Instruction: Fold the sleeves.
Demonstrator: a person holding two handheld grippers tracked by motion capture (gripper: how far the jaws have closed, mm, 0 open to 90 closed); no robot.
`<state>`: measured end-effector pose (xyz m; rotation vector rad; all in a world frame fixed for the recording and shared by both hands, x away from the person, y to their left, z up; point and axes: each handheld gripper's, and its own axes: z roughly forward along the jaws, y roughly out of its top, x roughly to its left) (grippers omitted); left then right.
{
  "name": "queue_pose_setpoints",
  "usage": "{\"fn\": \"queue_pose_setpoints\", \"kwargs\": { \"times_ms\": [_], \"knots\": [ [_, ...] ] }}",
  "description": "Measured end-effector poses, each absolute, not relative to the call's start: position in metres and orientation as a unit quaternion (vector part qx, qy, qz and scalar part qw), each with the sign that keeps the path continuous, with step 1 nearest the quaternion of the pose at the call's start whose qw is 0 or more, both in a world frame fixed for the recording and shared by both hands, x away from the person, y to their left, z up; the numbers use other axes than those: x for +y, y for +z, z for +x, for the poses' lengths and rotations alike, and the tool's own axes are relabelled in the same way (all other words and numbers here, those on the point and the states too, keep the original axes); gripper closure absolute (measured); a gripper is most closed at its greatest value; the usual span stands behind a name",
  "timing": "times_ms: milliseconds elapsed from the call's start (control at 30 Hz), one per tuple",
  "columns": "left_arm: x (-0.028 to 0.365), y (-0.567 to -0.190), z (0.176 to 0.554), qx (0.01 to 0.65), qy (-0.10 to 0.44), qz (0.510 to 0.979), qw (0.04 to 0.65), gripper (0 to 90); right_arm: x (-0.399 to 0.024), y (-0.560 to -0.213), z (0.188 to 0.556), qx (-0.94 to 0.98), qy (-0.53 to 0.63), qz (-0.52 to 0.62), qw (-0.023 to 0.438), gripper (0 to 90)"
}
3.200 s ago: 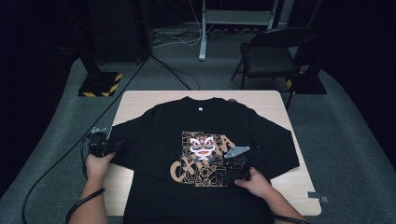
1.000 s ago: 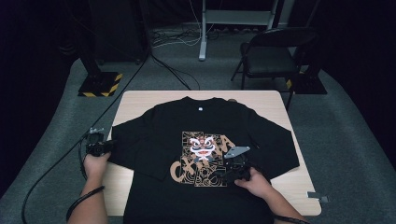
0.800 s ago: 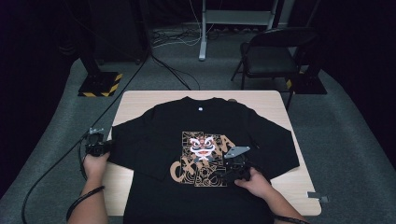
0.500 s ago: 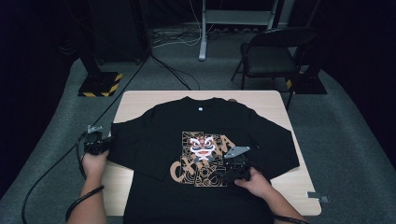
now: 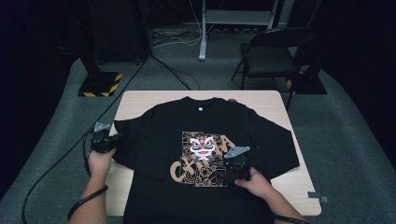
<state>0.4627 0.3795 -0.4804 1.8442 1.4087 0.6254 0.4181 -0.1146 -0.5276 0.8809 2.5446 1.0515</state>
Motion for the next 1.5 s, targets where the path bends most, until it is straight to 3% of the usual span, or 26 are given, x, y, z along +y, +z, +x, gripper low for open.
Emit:
{"fn": "queue_pose_setpoints", "kwargs": {
  "times_ms": [433,700,867,1000,1033,1233,1500],
  "knots": [
    [0.317,-0.478,0.464,0.46,0.223,0.785,0.351,84.2,-0.115,-0.528,0.418,0.873,0.361,0.302,0.125,0.0],
    [0.303,-0.482,0.463,0.442,0.197,0.804,0.346,83.3,-0.115,-0.528,0.418,0.873,0.361,0.302,0.125,0.0],
    [0.3,-0.486,0.465,0.438,0.18,0.813,0.338,74.1,-0.115,-0.528,0.418,0.873,0.361,0.302,0.125,0.0],
    [0.299,-0.483,0.465,0.442,0.195,0.807,0.338,52.3,-0.115,-0.528,0.418,0.873,0.361,0.302,0.125,0.0],
    [0.3,-0.477,0.466,0.451,0.22,0.792,0.347,49.9,-0.115,-0.528,0.418,0.873,0.361,0.302,0.125,0.0],
    [0.293,-0.485,0.475,0.452,0.215,0.798,0.336,45.2,-0.115,-0.528,0.418,0.873,0.361,0.302,0.125,0.0],
    [0.278,-0.498,0.48,0.448,0.2,0.816,0.307,48.0,-0.115,-0.528,0.418,0.873,0.361,0.302,0.125,0.0]
  ]
}}
